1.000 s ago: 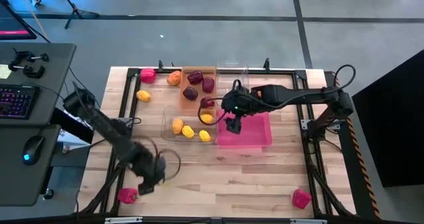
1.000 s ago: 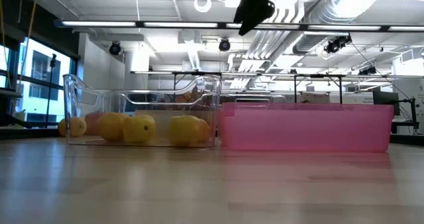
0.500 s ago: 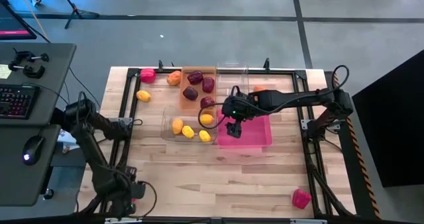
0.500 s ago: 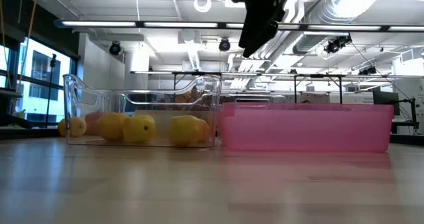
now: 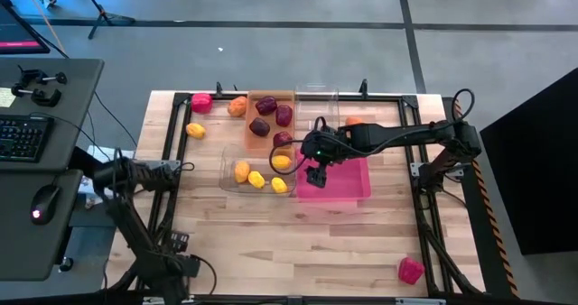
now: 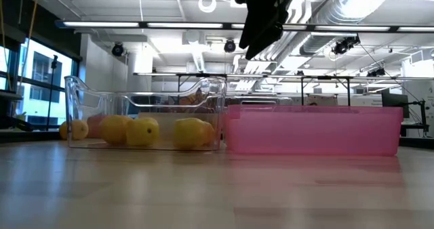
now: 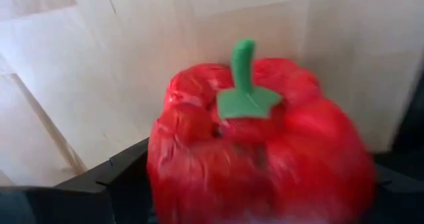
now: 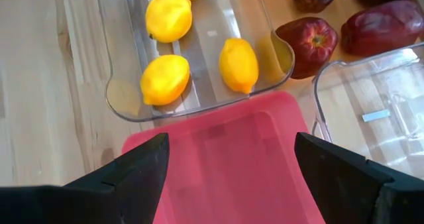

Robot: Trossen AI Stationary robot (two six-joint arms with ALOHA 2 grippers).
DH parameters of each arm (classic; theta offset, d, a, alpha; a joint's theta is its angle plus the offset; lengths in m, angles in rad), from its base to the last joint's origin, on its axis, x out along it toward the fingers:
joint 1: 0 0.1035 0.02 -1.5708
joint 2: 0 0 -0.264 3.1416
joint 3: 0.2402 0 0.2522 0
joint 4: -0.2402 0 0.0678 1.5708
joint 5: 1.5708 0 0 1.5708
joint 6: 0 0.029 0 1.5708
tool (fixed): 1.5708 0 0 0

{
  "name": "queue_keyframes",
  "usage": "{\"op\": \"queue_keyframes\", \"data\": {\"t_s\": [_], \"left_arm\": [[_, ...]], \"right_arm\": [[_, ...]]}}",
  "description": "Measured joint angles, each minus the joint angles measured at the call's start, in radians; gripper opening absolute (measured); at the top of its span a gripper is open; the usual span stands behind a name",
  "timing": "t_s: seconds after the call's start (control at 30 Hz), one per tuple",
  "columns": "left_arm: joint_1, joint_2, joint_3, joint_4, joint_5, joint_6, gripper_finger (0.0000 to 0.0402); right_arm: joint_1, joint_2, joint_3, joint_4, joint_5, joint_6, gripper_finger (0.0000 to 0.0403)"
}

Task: Sort produce into baskets
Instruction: Put the red bell pepper into the red bin

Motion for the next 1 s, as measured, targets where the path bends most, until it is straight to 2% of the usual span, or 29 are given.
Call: {"op": "queue_keyframes", "data": {"t_s": [0.13, 0.2, 0.33, 0.43, 0.57, 0.7, 0.77, 0.83, 0.9, 1.0], "left_arm": [[0.013, 0.024, 0.000, 0.002, 0.007, -0.010, 0.0314], [0.028, 0.008, 0.000, 0.014, -0.008, -0.013, 0.0298], [0.072, -0.062, 0.000, 0.002, -0.055, -0.011, 0.0237], [0.125, -0.146, 0.000, -0.065, -0.106, 0.004, 0.0232], [0.237, -0.300, 0.011, -0.178, -0.273, 0.006, 0.0232], [0.400, -0.446, 0.046, -0.184, -0.533, 0.075, 0.0232], [0.498, -0.484, 0.067, -0.133, -0.657, 0.179, 0.0232], [0.600, -0.494, 0.084, -0.030, -0.737, 0.323, 0.0232], [0.702, -0.483, 0.088, 0.134, -0.760, 0.483, 0.0232], [0.823, -0.427, 0.088, 0.422, -0.711, 0.702, 0.0236]], "right_arm": [[0.000, 0.000, 0.000, 0.001, 0.000, 0.000, 0.0314], [0.000, 0.000, 0.000, 0.001, 0.000, 0.000, 0.0314], [0.000, -0.003, 0.000, -0.001, 0.000, 0.000, 0.0314], [0.000, -0.022, 0.000, -0.009, 0.000, -0.003, 0.0314], [0.001, -0.081, 0.000, -0.028, 0.001, 0.003, 0.0314], [0.015, -0.167, 0.000, -0.060, 0.028, 0.049, 0.0314], [0.035, -0.212, 0.000, -0.077, 0.063, 0.073, 0.0314], [0.060, -0.254, 0.000, -0.087, 0.107, 0.101, 0.0314], [0.089, -0.293, 0.000, -0.093, 0.153, 0.133, 0.0314], [0.136, -0.346, 0.000, -0.119, 0.232, 0.198, 0.0314]]}}
